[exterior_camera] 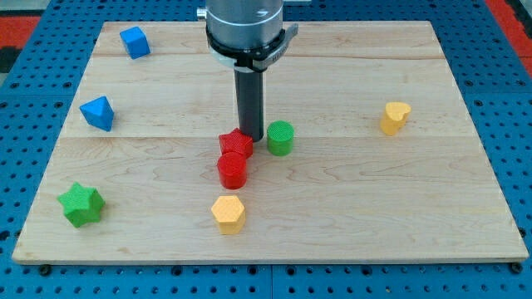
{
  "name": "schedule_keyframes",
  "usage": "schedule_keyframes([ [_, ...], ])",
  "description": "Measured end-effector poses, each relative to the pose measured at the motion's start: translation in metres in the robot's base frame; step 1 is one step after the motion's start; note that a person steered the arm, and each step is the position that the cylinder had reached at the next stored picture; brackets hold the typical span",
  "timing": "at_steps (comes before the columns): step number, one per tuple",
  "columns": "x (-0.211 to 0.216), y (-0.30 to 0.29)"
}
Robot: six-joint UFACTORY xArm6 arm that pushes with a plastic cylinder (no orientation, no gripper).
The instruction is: Move yellow hexagon left diagonally towards red star
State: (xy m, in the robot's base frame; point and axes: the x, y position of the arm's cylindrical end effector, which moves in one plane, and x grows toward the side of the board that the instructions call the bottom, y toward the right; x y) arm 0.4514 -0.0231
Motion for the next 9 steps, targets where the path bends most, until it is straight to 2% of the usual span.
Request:
schedule_keyframes([
  [4,0.017,0.013],
  [5,0.058,0.037],
  [6,0.113,0.033],
  [8,0.130,-0.055],
  [9,0.156,-0.066],
])
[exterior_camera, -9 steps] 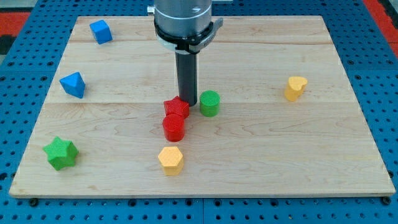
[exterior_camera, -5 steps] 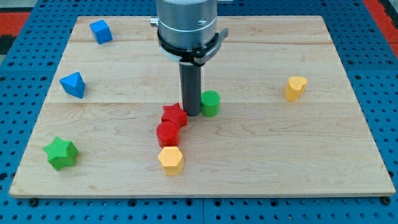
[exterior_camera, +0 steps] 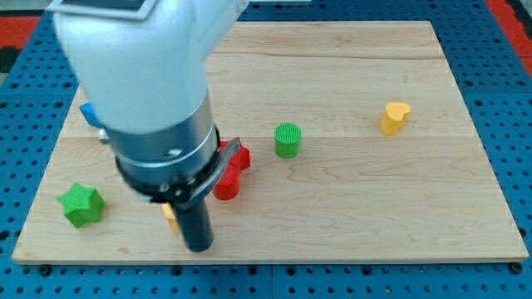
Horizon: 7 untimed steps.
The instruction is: Move yellow hexagon left diagonally towards red star
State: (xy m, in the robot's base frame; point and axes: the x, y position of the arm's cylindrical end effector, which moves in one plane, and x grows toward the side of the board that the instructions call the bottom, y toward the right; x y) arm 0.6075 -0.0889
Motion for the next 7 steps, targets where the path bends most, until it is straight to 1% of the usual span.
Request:
schedule_keyframes([
  [1,-0.035,-0.020],
  [2,-0.097,-0.023],
  [3,-0.134,-0.023],
  [4,-0.191,-0.023],
  [5,-0.183,-0.038],
  [6,-0.171,-0.112],
  [7,-0.142,-0.189],
])
